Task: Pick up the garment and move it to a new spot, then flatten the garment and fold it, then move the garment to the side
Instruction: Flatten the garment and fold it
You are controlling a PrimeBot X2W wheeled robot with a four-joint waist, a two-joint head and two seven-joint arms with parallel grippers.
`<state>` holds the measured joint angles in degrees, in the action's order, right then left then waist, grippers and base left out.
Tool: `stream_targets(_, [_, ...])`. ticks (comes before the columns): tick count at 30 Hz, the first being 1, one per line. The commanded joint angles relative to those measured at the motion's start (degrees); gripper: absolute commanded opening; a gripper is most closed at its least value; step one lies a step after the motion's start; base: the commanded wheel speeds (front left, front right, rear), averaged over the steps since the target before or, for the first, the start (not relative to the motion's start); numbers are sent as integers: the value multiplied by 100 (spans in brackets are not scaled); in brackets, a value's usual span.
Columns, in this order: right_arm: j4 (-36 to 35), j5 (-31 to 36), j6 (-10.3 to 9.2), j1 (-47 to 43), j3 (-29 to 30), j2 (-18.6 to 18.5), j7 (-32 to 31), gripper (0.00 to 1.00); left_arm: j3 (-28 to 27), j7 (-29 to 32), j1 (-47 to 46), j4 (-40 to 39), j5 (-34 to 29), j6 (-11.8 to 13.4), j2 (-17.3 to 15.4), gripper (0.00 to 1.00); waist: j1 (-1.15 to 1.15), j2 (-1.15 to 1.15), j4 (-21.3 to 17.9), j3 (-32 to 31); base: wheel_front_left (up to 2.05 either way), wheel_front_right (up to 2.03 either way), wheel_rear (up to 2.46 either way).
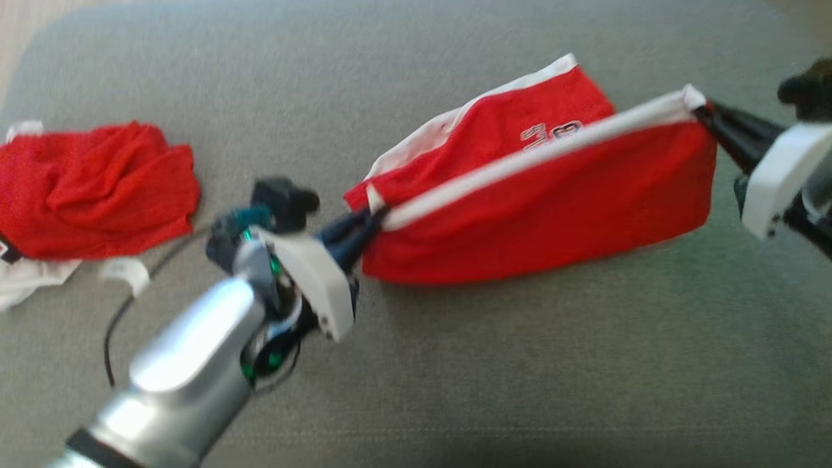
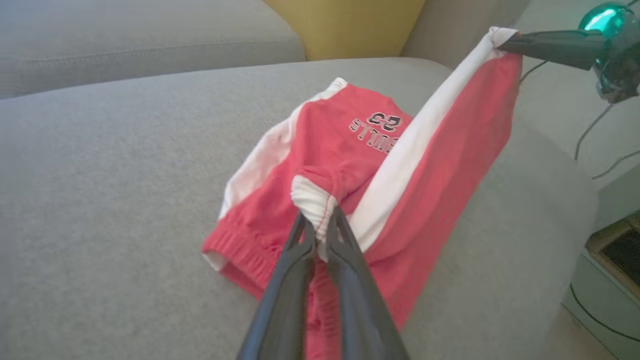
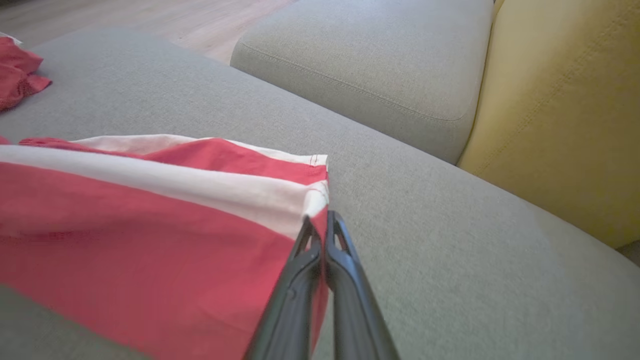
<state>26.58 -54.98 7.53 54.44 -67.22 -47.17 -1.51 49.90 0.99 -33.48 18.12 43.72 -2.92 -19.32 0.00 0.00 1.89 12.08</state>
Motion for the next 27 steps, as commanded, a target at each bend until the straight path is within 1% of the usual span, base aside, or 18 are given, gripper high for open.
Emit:
stream_targets(1, [68, -68, -4, 163, 38, -40, 49, 0, -300, -4, -435, -42, -28, 44, -37, 0, 0, 0, 188, 284, 0, 0, 0])
stream_targets(6, [281, -103, -4, 505, -151, 82, 9, 0, -327, 0, -748, 218, -76, 85, 128, 0, 0, 0, 282, 486, 0, 0, 0])
stream_targets(11, [479, -180, -4, 898, -321, 196, -4, 0, -308, -59, -1030, 509, -119, 47, 324, 0, 0, 0, 393, 765, 0, 0, 0])
stream_targets(18, [659, -158, -4, 1400, -488, 191, -19, 0, -403, -379, -1329, 835, -138, 66, 595, 0, 0, 0, 562, 1183, 0, 0, 0])
stream_targets(27, [1068, -226, -4, 1745, -566, 267, 73, 0, -418, -652, -1575, 1202, -177, 38, 803, 0, 0, 0, 674, 1509, 0, 0, 0])
